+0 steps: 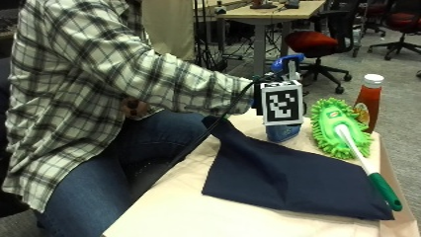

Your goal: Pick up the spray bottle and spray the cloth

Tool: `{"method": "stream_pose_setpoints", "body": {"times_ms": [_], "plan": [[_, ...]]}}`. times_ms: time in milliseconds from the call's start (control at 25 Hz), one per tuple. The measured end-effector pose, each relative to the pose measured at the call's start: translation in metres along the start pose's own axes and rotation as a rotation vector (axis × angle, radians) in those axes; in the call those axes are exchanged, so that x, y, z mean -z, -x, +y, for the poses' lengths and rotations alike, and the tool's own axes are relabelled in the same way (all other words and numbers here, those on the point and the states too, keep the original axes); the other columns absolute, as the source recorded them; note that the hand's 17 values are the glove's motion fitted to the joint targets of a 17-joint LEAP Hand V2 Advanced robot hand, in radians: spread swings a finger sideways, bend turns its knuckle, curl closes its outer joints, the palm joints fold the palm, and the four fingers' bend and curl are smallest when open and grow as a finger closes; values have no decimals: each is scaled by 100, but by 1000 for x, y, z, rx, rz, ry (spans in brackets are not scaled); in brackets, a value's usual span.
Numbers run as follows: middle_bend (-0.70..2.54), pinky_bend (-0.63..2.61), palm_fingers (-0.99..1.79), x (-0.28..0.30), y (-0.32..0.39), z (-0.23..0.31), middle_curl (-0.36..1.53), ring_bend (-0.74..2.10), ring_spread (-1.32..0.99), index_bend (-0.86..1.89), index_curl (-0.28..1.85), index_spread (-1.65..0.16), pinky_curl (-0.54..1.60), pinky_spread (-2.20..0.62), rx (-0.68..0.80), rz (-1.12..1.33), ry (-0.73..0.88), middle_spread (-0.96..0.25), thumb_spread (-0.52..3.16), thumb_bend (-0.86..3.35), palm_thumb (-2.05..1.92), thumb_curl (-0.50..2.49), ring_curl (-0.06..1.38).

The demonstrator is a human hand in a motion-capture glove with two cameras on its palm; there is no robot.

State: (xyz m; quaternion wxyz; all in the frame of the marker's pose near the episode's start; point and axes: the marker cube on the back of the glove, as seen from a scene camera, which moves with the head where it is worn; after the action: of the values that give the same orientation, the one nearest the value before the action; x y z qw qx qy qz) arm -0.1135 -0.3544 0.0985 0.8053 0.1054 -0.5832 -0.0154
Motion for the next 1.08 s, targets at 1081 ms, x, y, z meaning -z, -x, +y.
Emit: {"method": "stream_pose_setpoints", "body": {"times_ms": [1081], "plan": [[31, 29, 21, 27, -17, 25, 43, 37, -12, -1, 39, -36, 40, 15, -13, 60, 57, -14, 61, -6, 99, 70, 45]]}}
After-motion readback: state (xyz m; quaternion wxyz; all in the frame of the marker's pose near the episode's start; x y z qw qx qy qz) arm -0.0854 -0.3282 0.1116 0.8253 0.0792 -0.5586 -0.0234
